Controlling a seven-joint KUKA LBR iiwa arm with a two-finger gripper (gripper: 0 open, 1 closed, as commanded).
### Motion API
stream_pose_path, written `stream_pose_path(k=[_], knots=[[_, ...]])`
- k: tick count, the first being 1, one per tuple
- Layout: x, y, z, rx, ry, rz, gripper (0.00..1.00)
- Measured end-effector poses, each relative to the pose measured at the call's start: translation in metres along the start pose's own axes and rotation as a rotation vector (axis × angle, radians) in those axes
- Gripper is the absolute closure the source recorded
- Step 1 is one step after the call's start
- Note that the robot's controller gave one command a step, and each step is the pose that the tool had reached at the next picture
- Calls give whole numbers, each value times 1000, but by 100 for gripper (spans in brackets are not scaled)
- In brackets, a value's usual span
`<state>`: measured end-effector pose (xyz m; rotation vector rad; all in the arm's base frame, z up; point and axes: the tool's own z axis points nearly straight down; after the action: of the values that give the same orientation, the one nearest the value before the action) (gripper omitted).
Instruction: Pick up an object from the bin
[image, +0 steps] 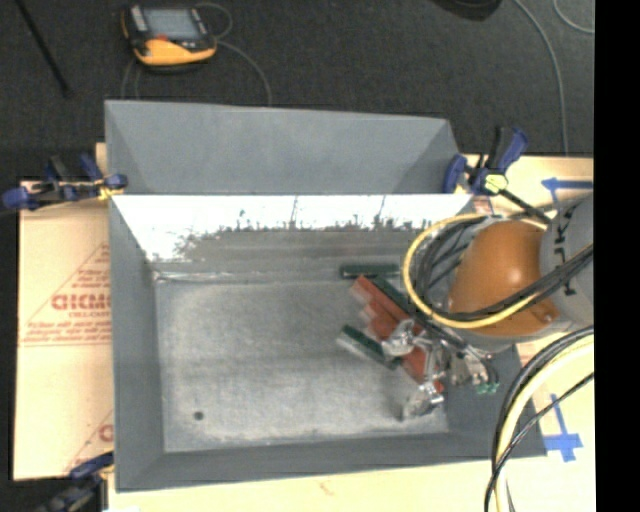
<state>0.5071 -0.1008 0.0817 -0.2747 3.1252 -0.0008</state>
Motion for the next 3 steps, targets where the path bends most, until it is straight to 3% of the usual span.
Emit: stream_pose_path(k=[1, 2, 3], knots=[[-4, -13, -14, -4, 5, -72, 0], [-25, -32, -25, 5, -7, -98, 0], [-48, -42, -14, -1, 0, -27, 0]])
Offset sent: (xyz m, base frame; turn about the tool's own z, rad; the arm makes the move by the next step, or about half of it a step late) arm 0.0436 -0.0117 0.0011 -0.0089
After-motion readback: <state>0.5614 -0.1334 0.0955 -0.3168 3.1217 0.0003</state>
